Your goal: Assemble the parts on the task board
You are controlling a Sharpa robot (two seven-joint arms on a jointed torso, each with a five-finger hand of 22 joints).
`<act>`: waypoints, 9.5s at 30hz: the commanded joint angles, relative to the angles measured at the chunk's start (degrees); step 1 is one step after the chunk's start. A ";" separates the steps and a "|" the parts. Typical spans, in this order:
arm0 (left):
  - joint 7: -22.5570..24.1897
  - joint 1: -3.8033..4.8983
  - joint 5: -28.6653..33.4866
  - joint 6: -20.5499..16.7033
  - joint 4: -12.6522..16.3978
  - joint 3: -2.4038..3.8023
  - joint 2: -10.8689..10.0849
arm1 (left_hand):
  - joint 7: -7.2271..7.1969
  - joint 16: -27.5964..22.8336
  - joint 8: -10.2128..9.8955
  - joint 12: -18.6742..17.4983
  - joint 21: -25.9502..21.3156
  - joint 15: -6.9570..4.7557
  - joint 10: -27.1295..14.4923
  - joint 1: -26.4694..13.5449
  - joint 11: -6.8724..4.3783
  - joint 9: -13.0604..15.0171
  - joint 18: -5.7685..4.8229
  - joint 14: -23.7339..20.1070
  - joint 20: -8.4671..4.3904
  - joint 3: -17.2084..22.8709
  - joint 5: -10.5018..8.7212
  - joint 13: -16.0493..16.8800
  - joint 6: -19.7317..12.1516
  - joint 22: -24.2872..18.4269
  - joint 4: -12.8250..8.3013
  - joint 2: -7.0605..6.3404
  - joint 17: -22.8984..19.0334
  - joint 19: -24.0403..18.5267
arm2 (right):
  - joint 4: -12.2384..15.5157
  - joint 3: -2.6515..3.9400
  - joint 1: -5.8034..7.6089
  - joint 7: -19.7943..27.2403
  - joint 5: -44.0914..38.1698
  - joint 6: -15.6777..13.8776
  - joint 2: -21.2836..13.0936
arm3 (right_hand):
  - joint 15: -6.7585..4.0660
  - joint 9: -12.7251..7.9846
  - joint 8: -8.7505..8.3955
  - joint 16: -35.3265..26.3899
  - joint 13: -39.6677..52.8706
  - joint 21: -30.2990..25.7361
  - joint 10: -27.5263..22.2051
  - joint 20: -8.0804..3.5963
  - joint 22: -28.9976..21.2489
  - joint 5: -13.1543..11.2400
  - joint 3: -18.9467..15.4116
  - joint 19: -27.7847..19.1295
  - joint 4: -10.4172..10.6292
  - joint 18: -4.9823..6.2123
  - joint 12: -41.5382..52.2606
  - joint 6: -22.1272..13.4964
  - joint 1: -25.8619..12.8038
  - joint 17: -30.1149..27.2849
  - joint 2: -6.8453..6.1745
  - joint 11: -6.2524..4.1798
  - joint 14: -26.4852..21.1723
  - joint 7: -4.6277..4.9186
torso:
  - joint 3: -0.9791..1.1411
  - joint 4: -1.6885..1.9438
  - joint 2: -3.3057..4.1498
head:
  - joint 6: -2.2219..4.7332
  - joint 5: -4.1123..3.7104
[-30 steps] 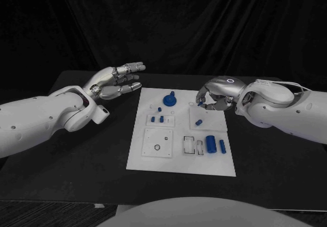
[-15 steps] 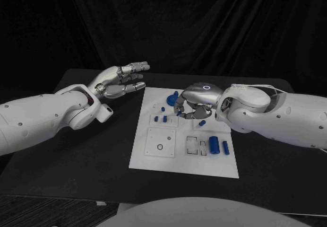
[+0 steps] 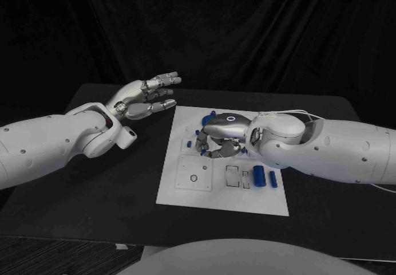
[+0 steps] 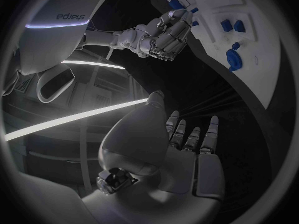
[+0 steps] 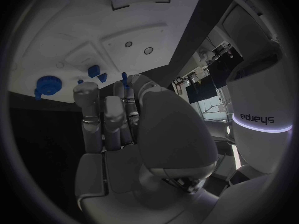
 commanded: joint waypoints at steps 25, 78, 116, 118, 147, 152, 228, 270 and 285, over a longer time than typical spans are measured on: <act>1.59 -0.07 0.56 -0.38 -0.27 0.07 0.28 | -0.35 -0.43 0.00 -1.60 -0.30 -0.21 -0.95 0.73 -0.22 -0.08 -0.03 -0.22 0.06 0.26 0.91 -0.24 -0.90 -0.46 -0.12 0.28 -0.13 -0.36 | -1.24 0.04 -2.50 -0.64 -0.02 6.77 1.06 | 0.06 -0.04 -0.24 -0.46 -0.30 -1.25 0.79 0.01 5.48 -0.61 0.77 -0.10 -0.46 0.58 -0.11 -1.09 0.17 -0.62 0.16 -0.01 -0.13 0.20 | 0.18 -0.27 0.04 | 0.00 1.25; 0.51 -0.81 0.56 1.79 -1.33 0.06 0.93 | 0.15 -0.43 0.01 -1.67 -0.25 0.70 -1.03 1.45 0.39 -0.07 -0.05 -0.22 0.09 0.77 1.27 -0.26 -0.80 -0.65 -0.29 0.66 -0.13 -0.30 | -2.13 0.04 -3.82 1.89 -2.58 2.82 1.55 | 0.14 -0.17 -0.36 -0.86 -0.52 -1.46 0.87 0.08 5.43 -1.19 1.23 -0.44 -0.92 0.62 -0.24 -1.42 0.31 -1.01 0.39 0.06 -0.52 0.32 | 0.17 -0.23 -0.03 | 0.00 1.12; -0.11 -1.00 0.56 2.13 -1.44 0.06 1.03 | 0.23 -0.43 0.07 -1.64 -0.24 0.82 -1.09 1.56 0.45 -0.03 -0.06 -0.22 0.09 0.85 1.27 -0.26 -0.43 -0.72 -0.25 0.70 -0.13 -0.29 | -2.18 0.04 -4.13 1.90 -4.80 1.31 0.93 | 0.27 -0.28 -0.42 -0.94 -0.66 -1.89 0.48 0.14 5.33 -1.33 1.52 -0.80 -1.55 0.69 -0.40 -1.56 0.52 -1.09 0.31 0.28 -0.72 0.52 | 0.16 -0.25 -0.08 | 0.00 1.57; -0.19 -1.01 0.56 2.17 -1.46 0.06 1.02 | 0.23 -0.43 0.07 -1.64 -0.24 0.82 -1.09 1.56 0.45 -0.03 -0.06 -0.22 0.09 0.85 1.27 -0.26 -0.43 -0.72 -0.25 0.70 -0.13 -0.29 | -2.19 0.04 -4.15 2.07 -4.87 1.22 0.97 | 0.29 -0.28 -0.38 -0.95 -0.64 -1.67 0.60 0.16 5.37 -1.51 1.53 -0.77 -1.59 0.65 -0.32 -1.50 0.45 -1.11 0.37 0.26 -0.75 0.51 | 0.15 -0.25 -0.06 | 0.00 1.59; -0.91 -1.16 0.55 3.02 -1.55 0.06 1.19 | 0.54 -0.43 0.18 -1.26 -0.23 0.96 -1.03 1.70 0.76 0.05 -0.07 -0.22 0.09 0.99 1.27 -0.20 0.34 -0.81 -0.21 0.82 -0.13 -0.28 | -2.38 0.04 -5.00 1.28 -5.00 2.91 1.18 | 0.23 -0.46 -0.50 -1.18 -0.80 -2.02 0.52 0.18 5.24 -2.66 1.72 -1.14 -2.14 0.78 -0.34 -1.79 0.24 -1.40 0.40 0.15 -0.98 0.42 | 0.15 -0.26 -0.07 | 0.00 1.56; -1.02 -1.17 0.55 3.09 -1.57 0.06 1.20 | 0.61 -0.43 0.19 -1.18 -0.23 0.99 -0.99 1.73 0.84 0.06 -0.07 -0.22 0.09 1.01 1.27 -0.19 0.42 -0.83 -0.21 0.82 -0.13 -0.28 | -2.51 0.04 -5.01 0.69 -5.00 3.26 1.07 | 0.29 -0.51 -0.54 -1.51 -0.86 -2.80 0.23 0.21 5.06 -2.68 1.78 -1.48 -2.18 0.90 -0.45 -1.89 0.11 -1.73 0.43 0.23 -1.24 0.46 | 0.14 -0.28 -0.11 | 0.00 1.57; -0.71 -1.90 0.55 2.73 -1.62 0.06 0.69 | 1.12 -0.39 0.33 -0.56 -0.20 1.02 -0.84 1.85 1.40 0.17 -0.08 -0.11 0.08 1.14 1.30 -0.12 1.71 -0.97 -0.15 0.88 -0.09 -0.26 | -0.10 0.01 -0.38 1.80 3.08 -19.20 -16.80 | -2.43 -13.95 -2.11 4.55 39.90 2.14 19.93 -1.94 6.63 -21.28 -6.10 2.09 6.61 -0.27 41.15 -4.74 -4.31 4.71 -0.23 -3.61 3.01 -2.32 | 0.06 -0.32 -0.45 | 0.00 0.36; -0.93 -2.71 0.55 3.68 -2.21 0.06 0.87 | 1.31 -0.40 0.28 -0.45 -0.19 1.05 -0.80 1.86 1.64 0.15 -0.09 -0.15 0.08 1.38 1.30 -0.12 1.71 -1.04 -0.08 1.33 -0.10 -0.24 | -3.08 0.00 -5.83 1.39 -2.31 -10.67 -13.90 | 0.22 -11.91 -2.20 6.47 0.73 9.09 -3.01 0.35 7.47 -9.14 -19.00 3.03 5.93 -0.89 -0.47 -3.38 -6.63 4.70 2.26 0.11 2.76 -1.52 | 0.14 -0.30 -0.24 | 0.00 0.37; -0.91 -3.05 0.55 4.45 -2.45 0.06 0.95 | 1.37 -0.38 0.26 -0.39 -0.15 1.06 -0.79 1.96 1.73 0.14 -0.09 -0.09 0.09 1.51 1.34 -0.12 1.71 -0.84 -0.14 1.45 -0.08 -0.15 | -3.98 0.00 -6.14 1.11 -2.73 -13.04 -12.68 | -0.26 -9.45 -0.41 9.57 0.09 14.78 -0.86 -0.10 8.33 2.45 -10.47 3.86 6.33 -1.51 0.58 -1.85 0.06 7.03 0.81 -0.56 3.59 -1.57 | 0.14 -0.30 -0.20 | 0.00 0.56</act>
